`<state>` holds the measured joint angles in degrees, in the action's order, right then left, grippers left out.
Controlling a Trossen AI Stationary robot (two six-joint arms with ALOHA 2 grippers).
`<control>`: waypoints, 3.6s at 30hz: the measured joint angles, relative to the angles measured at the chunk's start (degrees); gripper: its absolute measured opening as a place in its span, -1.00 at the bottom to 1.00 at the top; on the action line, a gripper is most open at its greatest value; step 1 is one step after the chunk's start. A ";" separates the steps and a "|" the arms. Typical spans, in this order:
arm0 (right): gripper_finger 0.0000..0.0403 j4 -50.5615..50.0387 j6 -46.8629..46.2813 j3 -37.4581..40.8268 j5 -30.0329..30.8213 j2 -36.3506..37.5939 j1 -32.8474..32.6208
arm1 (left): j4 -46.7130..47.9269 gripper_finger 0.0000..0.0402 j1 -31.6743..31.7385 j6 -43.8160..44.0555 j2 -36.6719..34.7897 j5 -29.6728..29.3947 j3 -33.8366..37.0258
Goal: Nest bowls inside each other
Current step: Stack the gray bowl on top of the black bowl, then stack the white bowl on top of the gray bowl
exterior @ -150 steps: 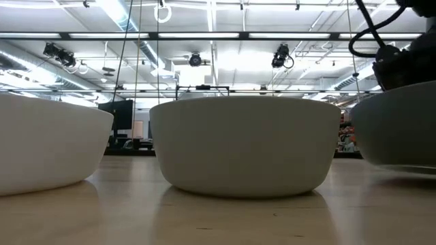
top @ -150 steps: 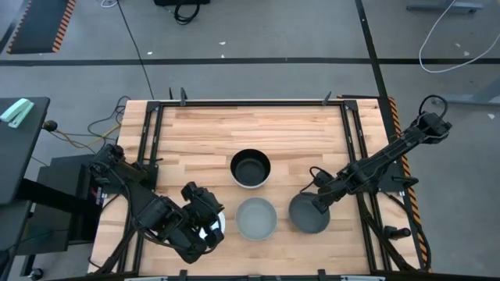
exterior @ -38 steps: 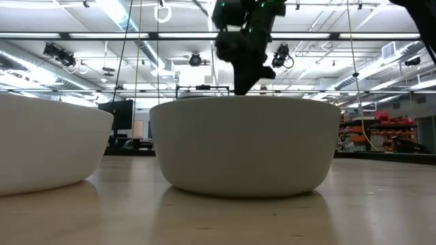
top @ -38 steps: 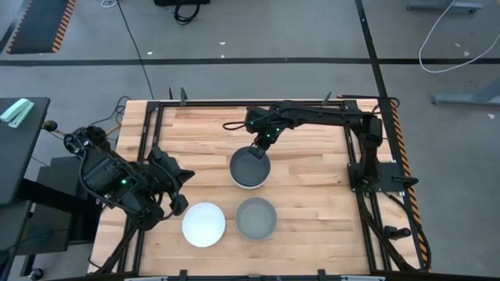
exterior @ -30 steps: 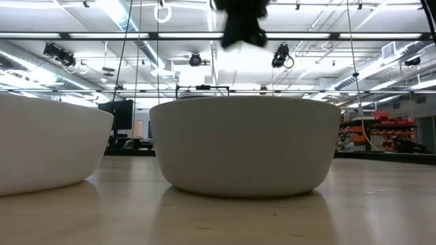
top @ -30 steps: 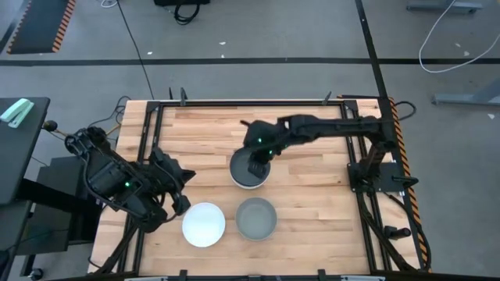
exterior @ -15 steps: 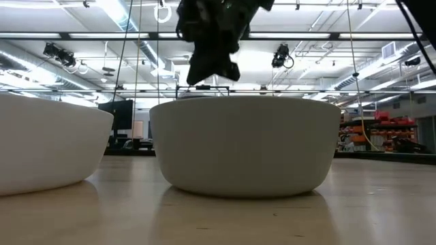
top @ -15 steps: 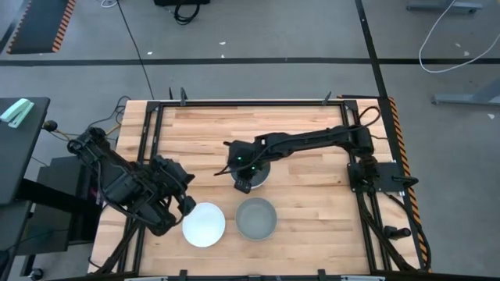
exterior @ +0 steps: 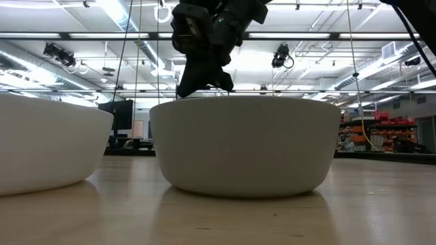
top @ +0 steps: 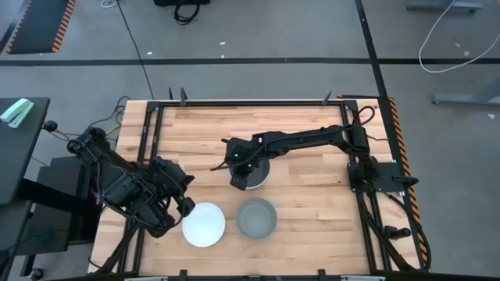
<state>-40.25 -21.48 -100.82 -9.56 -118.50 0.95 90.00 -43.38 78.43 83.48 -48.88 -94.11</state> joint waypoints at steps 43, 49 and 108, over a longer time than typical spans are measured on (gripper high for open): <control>-1.00 0.09 -4.19 -0.02 -0.98 -2.41 -0.64 | 0.02 -0.90 0.02 1.95 0.00 -1.60 0.02; -1.00 1.58 -3.96 0.02 -1.27 -1.72 -0.79 | 0.01 -0.93 0.02 1.91 -0.02 -1.28 0.02; -0.69 -27.74 -31.53 -0.04 25.82 26.29 -46.49 | -31.95 -0.56 12.98 3.35 0.11 47.11 33.53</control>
<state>-67.99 -53.02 -100.86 16.26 -92.20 -45.54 58.05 -30.40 81.78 83.59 -1.76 -60.58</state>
